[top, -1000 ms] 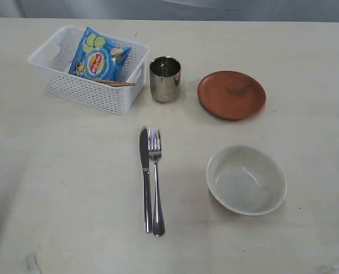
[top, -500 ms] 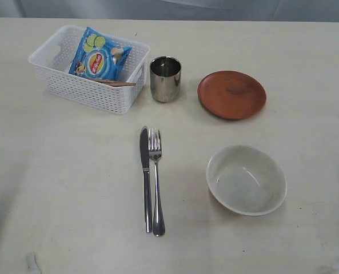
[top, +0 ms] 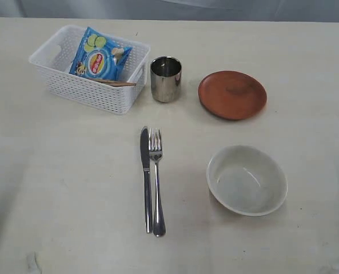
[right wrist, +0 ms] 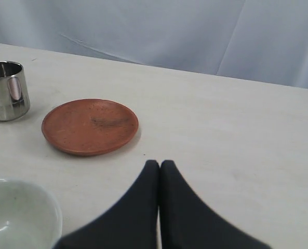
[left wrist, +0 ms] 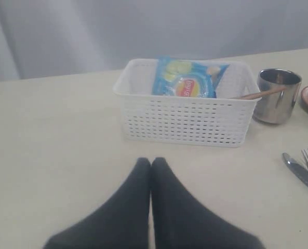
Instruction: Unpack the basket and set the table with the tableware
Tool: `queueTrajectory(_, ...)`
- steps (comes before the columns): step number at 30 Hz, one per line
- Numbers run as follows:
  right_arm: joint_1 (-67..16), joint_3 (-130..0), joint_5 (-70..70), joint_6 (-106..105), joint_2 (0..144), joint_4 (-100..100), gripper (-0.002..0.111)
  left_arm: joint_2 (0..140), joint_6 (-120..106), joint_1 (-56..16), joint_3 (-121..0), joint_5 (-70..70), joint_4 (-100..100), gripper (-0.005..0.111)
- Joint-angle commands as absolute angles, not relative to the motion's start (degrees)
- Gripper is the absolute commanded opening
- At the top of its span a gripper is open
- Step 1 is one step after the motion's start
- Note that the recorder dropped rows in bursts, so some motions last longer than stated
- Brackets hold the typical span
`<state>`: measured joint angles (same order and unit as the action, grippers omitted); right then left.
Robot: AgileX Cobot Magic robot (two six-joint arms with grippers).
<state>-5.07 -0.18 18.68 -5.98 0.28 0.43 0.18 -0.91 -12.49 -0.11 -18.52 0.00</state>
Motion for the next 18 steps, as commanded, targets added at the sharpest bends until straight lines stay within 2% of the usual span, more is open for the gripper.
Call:
queueTrajectory(1,-4.8,0.0,18.5,-5.4,0.0,0.0,0.0,0.0,-0.8,-12.4,0.0,-18.3,0.0,0.0)
queueTrajectory(7,-4.8,0.0,18.5,-5.4,0.0,0.0,0.0,0.0,-0.5,-12.4,0.0,-15.5,-1.0,0.0)
queueTrajectory(12,-4.8,0.0,18.5,-5.4,0.0,0.0,0.0,0.0,5.7,-12.4,0.0,0.6,-10.8,0.0)
queueTrajectory(18,-4.8,0.0,18.5,-5.5,0.0,0.0,0.0,0.0,13.7,-12.4,0.0,25.4,-11.0,0.0)
